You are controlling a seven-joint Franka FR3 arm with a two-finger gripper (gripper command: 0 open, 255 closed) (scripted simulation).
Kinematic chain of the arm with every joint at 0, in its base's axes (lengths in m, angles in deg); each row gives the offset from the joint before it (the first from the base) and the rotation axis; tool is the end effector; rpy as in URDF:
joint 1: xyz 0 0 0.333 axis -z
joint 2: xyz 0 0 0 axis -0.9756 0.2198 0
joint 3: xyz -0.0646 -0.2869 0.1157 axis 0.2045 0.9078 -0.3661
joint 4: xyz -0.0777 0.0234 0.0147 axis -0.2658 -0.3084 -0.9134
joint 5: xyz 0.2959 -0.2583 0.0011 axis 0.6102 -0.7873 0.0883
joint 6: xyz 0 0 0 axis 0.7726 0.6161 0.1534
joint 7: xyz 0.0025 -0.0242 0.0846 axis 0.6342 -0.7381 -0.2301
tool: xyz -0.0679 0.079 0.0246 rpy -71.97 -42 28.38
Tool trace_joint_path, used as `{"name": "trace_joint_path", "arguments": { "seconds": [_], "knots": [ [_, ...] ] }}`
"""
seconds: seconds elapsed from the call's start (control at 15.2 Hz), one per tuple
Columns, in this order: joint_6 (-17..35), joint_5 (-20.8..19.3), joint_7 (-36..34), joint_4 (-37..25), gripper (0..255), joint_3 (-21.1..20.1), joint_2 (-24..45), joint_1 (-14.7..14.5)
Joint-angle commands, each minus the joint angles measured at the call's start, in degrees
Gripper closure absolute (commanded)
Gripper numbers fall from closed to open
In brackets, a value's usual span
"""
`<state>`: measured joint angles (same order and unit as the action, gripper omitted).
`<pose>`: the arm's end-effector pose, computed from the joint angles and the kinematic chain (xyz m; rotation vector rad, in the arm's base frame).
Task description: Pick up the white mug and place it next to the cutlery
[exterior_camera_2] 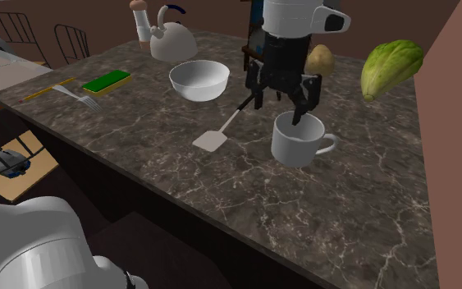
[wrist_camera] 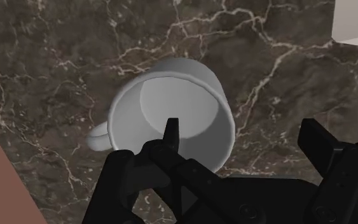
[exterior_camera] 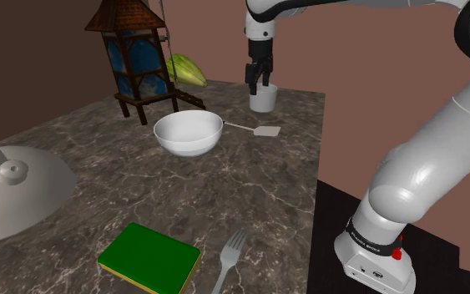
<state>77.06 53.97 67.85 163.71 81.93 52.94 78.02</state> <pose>0.4703 -0.0393 0.5888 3.0848 0.2437 -0.0366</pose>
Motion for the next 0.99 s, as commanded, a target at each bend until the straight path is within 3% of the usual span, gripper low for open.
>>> {"name": "trace_joint_path", "arguments": {
  "seconds": [0.0,0.46,0.92],
  "knots": [
    [1.1,0.0,0.4,-0.8,0,0.1,1.4,0.0],
    [6.2,-0.1,0.3,4.6,0,0.3,1.1,0.1],
    [6.2,-0.1,0.3,4.6,0,0.3,1.1,0.1]
  ]
}}
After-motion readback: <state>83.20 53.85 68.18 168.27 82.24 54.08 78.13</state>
